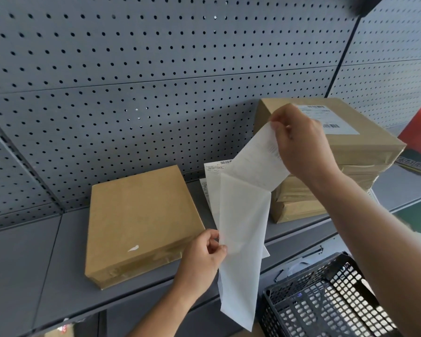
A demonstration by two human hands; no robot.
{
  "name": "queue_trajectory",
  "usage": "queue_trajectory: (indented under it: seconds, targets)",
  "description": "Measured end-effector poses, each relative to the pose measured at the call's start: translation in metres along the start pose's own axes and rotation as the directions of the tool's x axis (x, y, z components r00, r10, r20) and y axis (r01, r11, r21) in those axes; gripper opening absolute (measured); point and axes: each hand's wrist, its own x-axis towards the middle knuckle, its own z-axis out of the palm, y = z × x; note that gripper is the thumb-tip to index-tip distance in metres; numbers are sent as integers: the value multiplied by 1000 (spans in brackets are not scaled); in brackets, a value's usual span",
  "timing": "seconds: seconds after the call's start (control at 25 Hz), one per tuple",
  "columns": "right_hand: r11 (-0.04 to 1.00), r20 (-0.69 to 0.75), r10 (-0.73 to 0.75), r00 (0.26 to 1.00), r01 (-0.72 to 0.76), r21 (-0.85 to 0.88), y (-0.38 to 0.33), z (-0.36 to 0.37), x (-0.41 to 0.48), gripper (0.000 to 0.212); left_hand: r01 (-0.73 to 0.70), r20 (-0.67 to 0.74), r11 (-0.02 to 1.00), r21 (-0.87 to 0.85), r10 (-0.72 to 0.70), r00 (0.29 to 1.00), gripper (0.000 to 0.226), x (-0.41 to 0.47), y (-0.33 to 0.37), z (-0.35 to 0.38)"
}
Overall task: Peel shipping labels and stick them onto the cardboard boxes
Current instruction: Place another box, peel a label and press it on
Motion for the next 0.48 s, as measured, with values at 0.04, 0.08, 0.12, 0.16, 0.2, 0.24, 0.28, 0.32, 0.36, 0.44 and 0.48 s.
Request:
queue_trajectory:
  seconds: [0.04, 0.08, 0.12, 0.16, 0.2, 0.24, 0.28, 0.32, 0.36, 0.44, 0.48]
  targets:
    - [1000, -16, 0, 1000, 0, -4, 0, -2, 4, 14, 1, 3, 1000, 1, -1, 1000, 10, 0, 0, 0]
    - [1000, -32, 3, 999, -3, -7, 0, -5, 8, 15, 4, 3, 1000, 4, -4, 1000, 10, -1, 1, 0]
    - [1000, -50, 8, 999, -8, -9, 1, -8, 11, 16, 11, 3, 1000, 11, -11, 1000, 10, -1, 1, 1]
    - [1000, -70, 14, 997, -14, -11, 1, -11, 15, 17, 17, 4, 1000, 20, -17, 1000, 10, -1, 1, 1]
    - [1000, -92, 21, 996, -22, -11, 0, -15, 18, 18, 22, 5, 999, 29, -22, 1000, 9, -1, 1, 2]
    - [999, -116, 30, 993, -32, -11, 0, -20, 21, 19, 28, 6, 999, 40, -28, 1000, 9, -1, 0, 2]
    - [999, -142, 38, 989, -40, -11, -1, -25, 25, 19, 37, 10, 998, 49, -37, 999, 10, -1, 0, 3]
    - [999, -166, 44, 985, -47, -9, -2, -29, 28, 19, 48, 13, 997, 55, -49, 999, 10, -2, -1, 3]
    - [999, -184, 47, 982, -48, -1, -3, -34, 30, 19, 60, 19, 996, 62, -62, 998, 8, -2, -2, 3]
    - [999, -204, 40, 978, -38, 17, -4, -40, 30, 20, 85, 30, 992, 93, -88, 996, 9, -3, -4, 3]
    - [999, -212, 29, 977, -24, 22, -4, -42, 29, 20, 93, 37, 990, 107, -97, 995, 13, -3, -6, 4]
